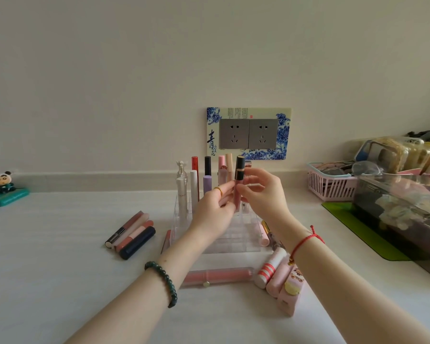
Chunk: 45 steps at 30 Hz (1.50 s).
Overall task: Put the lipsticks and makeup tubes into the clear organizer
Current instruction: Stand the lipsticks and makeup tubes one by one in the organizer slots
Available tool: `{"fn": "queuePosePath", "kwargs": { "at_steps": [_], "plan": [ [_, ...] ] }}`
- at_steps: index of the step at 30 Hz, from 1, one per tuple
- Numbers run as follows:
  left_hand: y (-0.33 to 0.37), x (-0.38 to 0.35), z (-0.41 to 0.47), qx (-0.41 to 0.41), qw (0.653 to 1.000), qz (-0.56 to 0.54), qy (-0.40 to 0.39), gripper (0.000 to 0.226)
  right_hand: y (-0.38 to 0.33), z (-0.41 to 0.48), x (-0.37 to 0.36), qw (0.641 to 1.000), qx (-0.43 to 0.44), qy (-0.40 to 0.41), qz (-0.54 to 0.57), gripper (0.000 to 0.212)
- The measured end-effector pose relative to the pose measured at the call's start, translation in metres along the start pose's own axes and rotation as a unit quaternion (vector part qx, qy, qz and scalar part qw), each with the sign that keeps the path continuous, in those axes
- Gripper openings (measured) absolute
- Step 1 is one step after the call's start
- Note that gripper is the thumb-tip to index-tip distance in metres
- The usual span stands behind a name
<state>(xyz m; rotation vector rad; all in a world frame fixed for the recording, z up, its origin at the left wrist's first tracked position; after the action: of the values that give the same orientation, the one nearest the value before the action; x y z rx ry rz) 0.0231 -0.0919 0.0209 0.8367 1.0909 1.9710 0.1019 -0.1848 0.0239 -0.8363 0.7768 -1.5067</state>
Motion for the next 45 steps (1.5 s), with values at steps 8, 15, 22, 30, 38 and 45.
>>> {"fn": "queuePosePath", "kwargs": {
  "at_steps": [8, 15, 22, 30, 38, 45],
  "plan": [
    [-0.002, -0.001, -0.002, -0.005, 1.0, 0.019, 0.001, 0.05, 0.0, -0.001, -0.003, 1.0, 0.013, 0.006, -0.013, 0.033],
    [-0.003, -0.002, -0.001, -0.006, 0.999, 0.032, 0.0, 0.049, 0.0, -0.002, -0.004, 0.999, 0.03, 0.014, -0.026, 0.03],
    [-0.005, -0.002, -0.001, -0.006, 0.999, 0.034, 0.004, 0.05, 0.001, -0.002, -0.004, 0.999, 0.039, 0.021, -0.026, 0.029],
    [-0.013, -0.006, -0.002, 0.007, 0.999, 0.053, 0.0, 0.051, 0.01, -0.006, -0.005, 0.998, 0.035, 0.005, -0.052, 0.03],
    [-0.021, -0.009, -0.003, 0.011, 0.996, 0.09, -0.012, 0.052, 0.017, -0.009, -0.005, 0.996, 0.021, -0.001, -0.081, 0.029],
    [-0.022, -0.009, -0.003, 0.003, 0.994, 0.105, -0.014, 0.052, 0.017, -0.01, -0.003, 0.996, 0.024, -0.001, -0.083, 0.031]
  ]
}}
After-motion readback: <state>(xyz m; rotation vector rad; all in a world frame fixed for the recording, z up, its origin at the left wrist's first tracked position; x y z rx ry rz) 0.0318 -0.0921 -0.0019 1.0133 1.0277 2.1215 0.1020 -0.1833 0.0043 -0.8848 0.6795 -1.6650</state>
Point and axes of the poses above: each hand's wrist, its own z-axis towards the middle knuckle, its own x-axis out of the back of the hand, y = z × x, the point moved 1 cm from there along z, towards the middle knuckle, and after that the axes turned 13 degrees about y, right-handed, at the moved point
